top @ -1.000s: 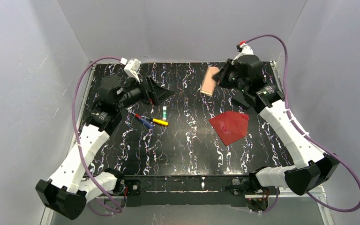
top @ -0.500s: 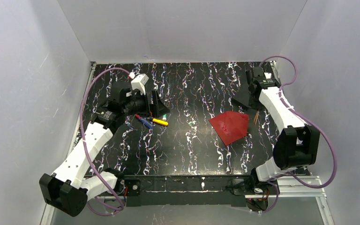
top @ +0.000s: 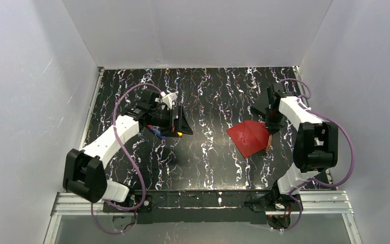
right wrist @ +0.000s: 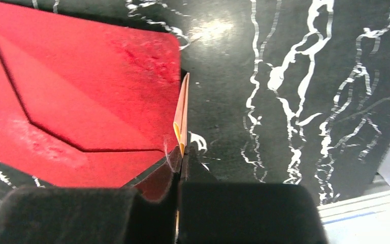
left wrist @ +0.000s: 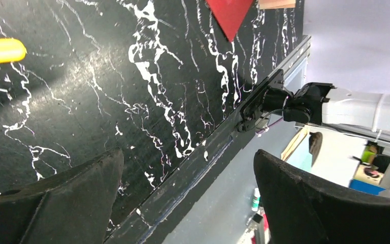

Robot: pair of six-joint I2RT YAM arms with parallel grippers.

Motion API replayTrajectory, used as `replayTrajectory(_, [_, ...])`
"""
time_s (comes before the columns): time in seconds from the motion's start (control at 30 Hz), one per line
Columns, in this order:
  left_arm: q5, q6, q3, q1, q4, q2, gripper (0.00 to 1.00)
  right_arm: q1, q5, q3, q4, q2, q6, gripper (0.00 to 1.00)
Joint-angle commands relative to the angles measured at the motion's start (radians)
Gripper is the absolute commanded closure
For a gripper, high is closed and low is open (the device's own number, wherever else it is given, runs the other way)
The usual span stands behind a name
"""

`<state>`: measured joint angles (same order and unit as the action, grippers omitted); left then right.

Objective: Place the letter into the envelope and seal it

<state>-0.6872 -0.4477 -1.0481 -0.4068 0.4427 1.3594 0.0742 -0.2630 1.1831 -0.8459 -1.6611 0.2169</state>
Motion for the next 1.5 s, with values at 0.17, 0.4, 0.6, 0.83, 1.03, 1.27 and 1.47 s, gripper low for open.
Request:
replayTrajectory(0.17, [0.097,-0.216,0.018,-0.037,-0.055,0.12,0.11,0.005,0.274,-0.062,0.068,0.054,0.01,0.99])
replayTrajectory(0.4, [0.169,-0.338,0.025,-0.045,-0.162,0.198,0.12,0.045,0.445,-0.173,0.169,0.139,0.138,0.99])
replayTrajectory(0.6, [0.186,-0.368,0.03,-0.057,-0.2,0.248,0.12,0.158,0.518,-0.263,0.344,0.252,0.319,0.99])
replayTrajectory(0.83, [0.282,-0.358,0.033,-0.06,-0.214,0.286,0.14,0.229,0.404,-0.276,0.333,0.341,0.391,0.99])
replayTrajectory(1.03, [0.381,-0.312,0.018,-0.063,-0.149,0.28,0.2,0.228,0.477,-0.229,0.348,0.436,0.262,0.99])
replayTrajectory(1.27, [0.366,-0.302,0.018,-0.076,-0.127,0.299,0.33,0.258,0.692,-0.291,0.715,0.371,0.305,0.99])
replayTrajectory(1.47, [0.392,-0.318,0.02,-0.124,-0.125,0.326,0.39,0.259,0.763,-0.286,0.95,0.188,0.302,0.99])
